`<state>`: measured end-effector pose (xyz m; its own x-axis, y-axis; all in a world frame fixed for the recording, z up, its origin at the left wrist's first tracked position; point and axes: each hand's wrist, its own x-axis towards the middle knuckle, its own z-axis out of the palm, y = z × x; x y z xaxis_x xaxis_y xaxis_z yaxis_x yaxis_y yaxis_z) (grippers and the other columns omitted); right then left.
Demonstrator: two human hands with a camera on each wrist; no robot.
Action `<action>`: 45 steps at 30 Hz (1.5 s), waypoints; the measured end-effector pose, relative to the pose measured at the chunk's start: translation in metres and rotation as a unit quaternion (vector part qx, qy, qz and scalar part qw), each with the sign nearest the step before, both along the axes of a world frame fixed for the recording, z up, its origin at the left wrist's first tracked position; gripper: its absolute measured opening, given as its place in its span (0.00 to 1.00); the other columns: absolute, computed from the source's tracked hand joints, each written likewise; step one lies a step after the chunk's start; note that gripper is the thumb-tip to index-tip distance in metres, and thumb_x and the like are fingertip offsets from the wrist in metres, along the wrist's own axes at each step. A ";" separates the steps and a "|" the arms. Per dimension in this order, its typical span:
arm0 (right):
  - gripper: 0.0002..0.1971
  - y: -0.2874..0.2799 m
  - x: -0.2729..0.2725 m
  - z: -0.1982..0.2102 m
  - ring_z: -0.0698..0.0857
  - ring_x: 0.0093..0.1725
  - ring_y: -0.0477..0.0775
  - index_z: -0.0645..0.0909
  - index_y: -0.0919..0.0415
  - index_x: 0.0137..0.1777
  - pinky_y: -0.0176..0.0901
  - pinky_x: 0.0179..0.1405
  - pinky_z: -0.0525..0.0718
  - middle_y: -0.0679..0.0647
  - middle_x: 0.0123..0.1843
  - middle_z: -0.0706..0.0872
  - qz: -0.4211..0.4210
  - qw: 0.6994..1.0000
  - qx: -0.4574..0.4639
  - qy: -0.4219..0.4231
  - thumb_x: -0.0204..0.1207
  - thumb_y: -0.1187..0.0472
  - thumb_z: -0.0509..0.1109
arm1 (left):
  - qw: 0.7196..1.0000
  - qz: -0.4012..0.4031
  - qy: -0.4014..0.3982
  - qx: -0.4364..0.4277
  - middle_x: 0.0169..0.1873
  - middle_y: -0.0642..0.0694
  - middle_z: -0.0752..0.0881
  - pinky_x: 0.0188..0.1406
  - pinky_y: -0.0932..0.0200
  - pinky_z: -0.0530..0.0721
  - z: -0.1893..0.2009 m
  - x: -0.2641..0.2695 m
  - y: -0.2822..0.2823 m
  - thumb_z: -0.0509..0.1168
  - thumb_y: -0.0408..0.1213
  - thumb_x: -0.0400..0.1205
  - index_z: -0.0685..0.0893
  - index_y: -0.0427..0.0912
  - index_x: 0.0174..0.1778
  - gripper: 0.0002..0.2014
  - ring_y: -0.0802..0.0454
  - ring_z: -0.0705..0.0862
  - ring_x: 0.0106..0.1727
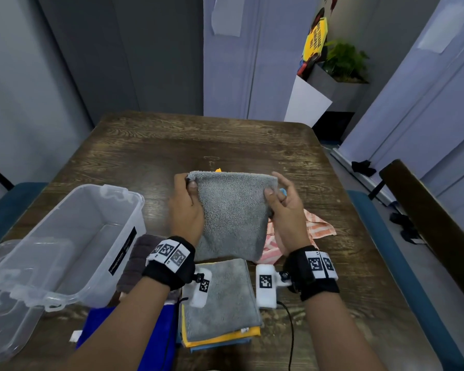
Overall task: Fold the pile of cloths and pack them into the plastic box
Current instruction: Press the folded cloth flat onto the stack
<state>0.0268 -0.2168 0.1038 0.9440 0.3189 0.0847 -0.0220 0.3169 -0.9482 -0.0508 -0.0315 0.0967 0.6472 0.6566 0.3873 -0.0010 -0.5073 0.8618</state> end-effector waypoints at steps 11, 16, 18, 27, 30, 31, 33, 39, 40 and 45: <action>0.12 0.027 -0.023 -0.023 0.89 0.61 0.53 0.84 0.62 0.65 0.52 0.63 0.86 0.55 0.60 0.91 0.049 0.989 -0.138 -0.014 0.88 0.60 0.65 | 0.998 0.002 0.056 0.021 0.41 0.50 0.83 0.38 0.58 0.78 -0.034 -0.017 0.016 0.51 0.45 0.93 0.74 0.47 0.59 0.09 0.53 0.82 0.40; 0.08 0.037 -0.028 -0.016 0.89 0.52 0.42 0.86 0.55 0.59 0.38 0.50 0.84 0.47 0.52 0.91 0.043 0.981 -0.173 -0.073 0.88 0.59 0.65 | 0.994 0.011 0.108 0.024 0.41 0.42 0.84 0.39 0.45 0.83 -0.058 -0.027 0.019 0.51 0.46 0.92 0.73 0.47 0.61 0.09 0.37 0.85 0.41; 0.06 0.038 -0.028 -0.020 0.89 0.53 0.46 0.86 0.50 0.57 0.43 0.52 0.85 0.45 0.52 0.91 0.066 0.971 -0.204 -0.103 0.87 0.56 0.67 | 0.989 0.021 0.144 0.016 0.44 0.40 0.85 0.43 0.41 0.84 -0.058 -0.027 0.021 0.52 0.44 0.92 0.73 0.46 0.64 0.10 0.35 0.85 0.44; 0.07 0.024 -0.024 -0.009 0.87 0.43 0.48 0.87 0.56 0.52 0.51 0.44 0.84 0.52 0.44 0.90 0.183 0.912 -0.321 -0.179 0.77 0.55 0.74 | 0.957 -0.243 0.106 0.113 0.73 0.59 0.73 0.75 0.49 0.68 -0.039 -0.026 0.010 0.51 0.63 0.85 0.73 0.52 0.79 0.29 0.60 0.71 0.75; 0.05 0.014 -0.025 -0.001 0.81 0.37 0.47 0.85 0.63 0.48 0.48 0.38 0.78 0.51 0.37 0.84 0.245 0.901 -0.316 -0.166 0.77 0.62 0.72 | 0.956 -0.266 0.100 0.073 0.65 0.61 0.78 0.70 0.50 0.77 -0.035 -0.025 0.007 0.56 0.64 0.84 0.73 0.61 0.72 0.23 0.62 0.77 0.68; 0.05 0.011 -0.024 0.000 0.81 0.37 0.47 0.84 0.64 0.48 0.49 0.38 0.77 0.51 0.37 0.83 0.257 0.897 -0.320 -0.165 0.76 0.63 0.72 | 0.956 -0.270 0.100 0.058 0.63 0.60 0.80 0.67 0.52 0.79 -0.034 -0.024 0.007 0.58 0.64 0.84 0.73 0.63 0.70 0.21 0.63 0.79 0.65; 0.06 0.004 -0.021 0.002 0.83 0.40 0.52 0.85 0.63 0.49 0.56 0.40 0.81 0.59 0.40 0.85 0.266 0.894 -0.320 -0.164 0.75 0.63 0.72 | 0.956 -0.274 0.101 0.039 0.58 0.60 0.84 0.58 0.58 0.81 -0.031 -0.023 0.005 0.62 0.61 0.83 0.76 0.62 0.66 0.17 0.67 0.81 0.60; 0.09 -0.010 -0.021 -0.007 0.91 0.50 0.54 0.86 0.52 0.54 0.44 0.46 0.89 0.53 0.49 0.92 0.300 0.873 -0.372 -0.098 0.76 0.62 0.75 | 0.979 -0.187 0.078 -0.030 0.44 0.59 0.86 0.36 0.74 0.77 -0.023 -0.022 -0.004 0.64 0.53 0.86 0.79 0.51 0.54 0.10 0.70 0.85 0.44; 0.08 -0.011 -0.021 -0.016 0.91 0.48 0.51 0.86 0.51 0.52 0.45 0.46 0.88 0.50 0.48 0.92 0.300 0.854 -0.410 -0.109 0.75 0.60 0.75 | 0.984 -0.160 0.075 -0.033 0.42 0.57 0.86 0.34 0.72 0.78 -0.023 -0.022 -0.002 0.64 0.56 0.85 0.79 0.49 0.53 0.13 0.69 0.85 0.43; 0.05 -0.009 -0.021 -0.032 0.79 0.39 0.46 0.82 0.57 0.43 0.47 0.42 0.77 0.49 0.39 0.83 0.169 0.884 -0.417 -0.128 0.78 0.67 0.69 | 0.993 -0.069 0.082 -0.042 0.42 0.51 0.86 0.42 0.53 0.84 -0.026 -0.025 0.007 0.60 0.62 0.85 0.79 0.44 0.55 0.22 0.59 0.84 0.42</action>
